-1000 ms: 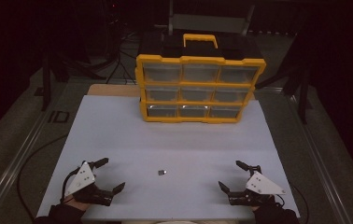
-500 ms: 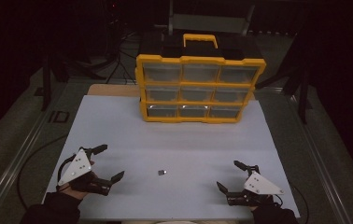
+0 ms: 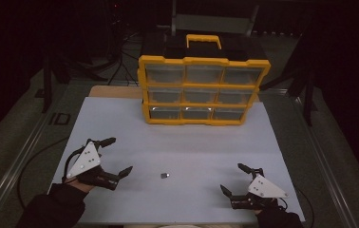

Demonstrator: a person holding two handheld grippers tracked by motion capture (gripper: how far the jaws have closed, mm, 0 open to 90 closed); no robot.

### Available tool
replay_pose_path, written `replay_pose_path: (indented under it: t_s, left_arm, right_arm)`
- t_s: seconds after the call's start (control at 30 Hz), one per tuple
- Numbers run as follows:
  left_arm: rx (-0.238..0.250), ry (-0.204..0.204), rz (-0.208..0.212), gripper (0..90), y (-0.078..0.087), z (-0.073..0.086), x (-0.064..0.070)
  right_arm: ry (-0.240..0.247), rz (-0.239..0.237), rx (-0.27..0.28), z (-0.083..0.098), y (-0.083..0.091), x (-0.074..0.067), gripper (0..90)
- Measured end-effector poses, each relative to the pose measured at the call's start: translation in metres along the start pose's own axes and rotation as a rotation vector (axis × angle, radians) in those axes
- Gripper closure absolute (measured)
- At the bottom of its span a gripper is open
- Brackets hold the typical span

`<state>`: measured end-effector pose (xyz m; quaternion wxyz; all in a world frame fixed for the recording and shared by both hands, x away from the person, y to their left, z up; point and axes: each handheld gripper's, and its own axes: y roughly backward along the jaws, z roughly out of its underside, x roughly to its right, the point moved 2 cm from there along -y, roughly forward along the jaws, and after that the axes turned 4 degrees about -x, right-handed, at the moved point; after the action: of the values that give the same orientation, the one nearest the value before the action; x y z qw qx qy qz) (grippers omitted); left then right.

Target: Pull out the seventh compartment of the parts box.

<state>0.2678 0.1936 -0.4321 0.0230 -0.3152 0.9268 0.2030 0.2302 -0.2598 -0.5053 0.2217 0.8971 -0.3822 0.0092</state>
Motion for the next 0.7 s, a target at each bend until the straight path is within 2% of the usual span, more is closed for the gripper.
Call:
replay_pose_path:
  t_s: [0.1,0.6,0.7]
  left_arm:
    - [-0.003,-0.022,0.01,0.0,-0.008,-0.007,-0.001]
    - [-0.031,-0.077,0.045,0.0,-0.027,-0.021,-0.002]
    - [-0.036,-0.1,0.047,0.0,-0.034,-0.025,-0.001]
  right_arm:
    - [0.0,-0.001,-0.002,0.0,0.0,0.0,7.8]
    - [0.004,-0.004,-0.003,0.0,0.0,-0.001,7.9]
    - [0.003,-0.004,-0.003,0.0,0.0,-0.001,7.9]
